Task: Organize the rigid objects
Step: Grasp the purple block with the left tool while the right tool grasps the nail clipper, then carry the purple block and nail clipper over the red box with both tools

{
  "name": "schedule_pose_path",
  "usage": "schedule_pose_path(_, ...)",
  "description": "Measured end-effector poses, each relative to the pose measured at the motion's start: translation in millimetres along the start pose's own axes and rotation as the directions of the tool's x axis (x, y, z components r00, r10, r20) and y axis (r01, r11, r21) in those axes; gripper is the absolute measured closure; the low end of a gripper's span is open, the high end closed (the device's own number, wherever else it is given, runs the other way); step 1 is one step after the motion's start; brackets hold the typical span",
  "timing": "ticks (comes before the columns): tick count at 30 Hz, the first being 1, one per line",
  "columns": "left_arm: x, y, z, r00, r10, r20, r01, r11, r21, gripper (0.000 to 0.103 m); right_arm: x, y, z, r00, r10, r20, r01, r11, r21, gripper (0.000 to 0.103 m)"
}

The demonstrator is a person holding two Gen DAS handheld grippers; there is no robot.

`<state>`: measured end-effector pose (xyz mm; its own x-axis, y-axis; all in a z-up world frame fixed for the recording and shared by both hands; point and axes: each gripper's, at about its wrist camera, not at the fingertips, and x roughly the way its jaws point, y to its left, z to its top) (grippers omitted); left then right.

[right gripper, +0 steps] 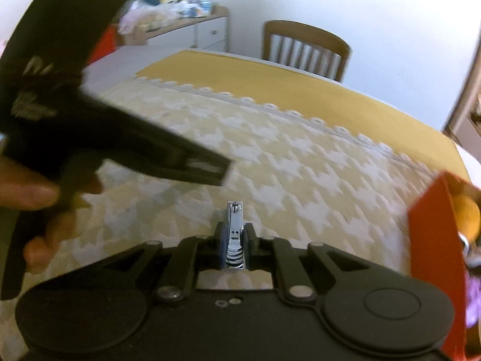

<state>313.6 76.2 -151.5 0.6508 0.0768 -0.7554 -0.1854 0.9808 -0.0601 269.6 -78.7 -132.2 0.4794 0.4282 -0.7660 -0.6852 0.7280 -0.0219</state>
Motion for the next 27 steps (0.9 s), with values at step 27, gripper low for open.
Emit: schedule_pose_path(27,-110,-93,16,0.985,-0.154,0.074,0.145,0.983,0.115,0.063,-128,-95,-16,0.983,-0.155,0.099,0.129,0.965,0.229,0.093)
